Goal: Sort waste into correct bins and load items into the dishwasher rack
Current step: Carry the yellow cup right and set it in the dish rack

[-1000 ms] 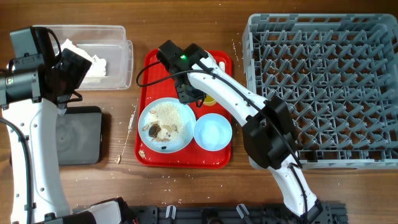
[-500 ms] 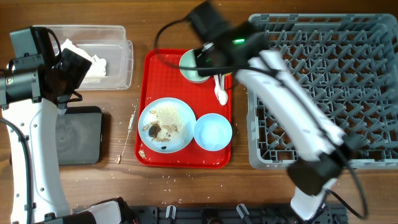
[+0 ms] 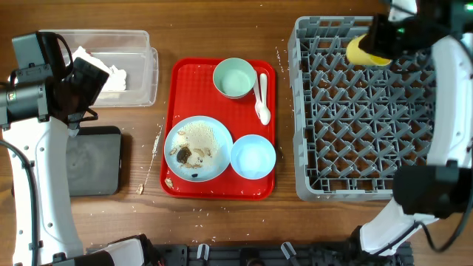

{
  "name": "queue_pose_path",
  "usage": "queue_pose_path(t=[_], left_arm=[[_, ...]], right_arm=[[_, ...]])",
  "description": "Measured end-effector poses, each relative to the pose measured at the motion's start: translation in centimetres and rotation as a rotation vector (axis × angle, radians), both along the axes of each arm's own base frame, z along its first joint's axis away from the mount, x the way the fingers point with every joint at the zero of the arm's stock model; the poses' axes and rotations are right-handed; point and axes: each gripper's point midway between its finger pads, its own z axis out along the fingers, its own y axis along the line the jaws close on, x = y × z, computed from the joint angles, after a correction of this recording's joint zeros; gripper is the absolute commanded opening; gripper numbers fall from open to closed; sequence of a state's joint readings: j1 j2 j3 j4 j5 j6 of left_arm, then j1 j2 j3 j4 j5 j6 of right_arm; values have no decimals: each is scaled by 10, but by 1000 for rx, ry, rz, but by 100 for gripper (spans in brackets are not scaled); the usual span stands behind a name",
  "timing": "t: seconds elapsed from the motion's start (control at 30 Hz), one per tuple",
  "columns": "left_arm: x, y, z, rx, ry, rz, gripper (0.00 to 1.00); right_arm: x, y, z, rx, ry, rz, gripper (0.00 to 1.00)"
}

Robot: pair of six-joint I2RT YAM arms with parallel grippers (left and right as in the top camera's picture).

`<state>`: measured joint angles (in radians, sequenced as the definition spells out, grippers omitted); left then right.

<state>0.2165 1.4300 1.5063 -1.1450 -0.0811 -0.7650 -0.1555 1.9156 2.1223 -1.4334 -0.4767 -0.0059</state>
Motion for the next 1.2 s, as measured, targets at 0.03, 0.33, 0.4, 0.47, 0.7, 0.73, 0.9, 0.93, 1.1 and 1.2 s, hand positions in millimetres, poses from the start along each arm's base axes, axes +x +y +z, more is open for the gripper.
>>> queue_pose_path(t=[0.03,0.33,0.4,0.47,0.7,0.73,0.9,0.93,1.1,1.2], left_arm=[[0,0,0,0,0,0,100],[0,0,0,0,0,0,100],[0,0,0,0,0,0,100],[0,0,0,-1,0,0,100],[0,0,0,0,0,0,100],[0,0,0,0,0,0,100],[0,0,0,0,0,0,100],[0,0,0,0,1,0,100],[0,0,0,0,0,0,100],[0,0,0,0,0,0,100]], right_arm=[[-6,3,-4,65,30,35,4],[-29,21,-45,427,67,215,4],[-31,22,-58,489,56,217,4],[-31,19,-69,535,38,207,4],[-42,23,-94,723,45,150,4],[-45,27,-97,740,58,151,4],[-62,49,-109,827,121,149,4],[-63,49,-110,841,120,144,5],[-58,43,-114,877,112,97,4],[-57,37,-115,876,120,71,5]])
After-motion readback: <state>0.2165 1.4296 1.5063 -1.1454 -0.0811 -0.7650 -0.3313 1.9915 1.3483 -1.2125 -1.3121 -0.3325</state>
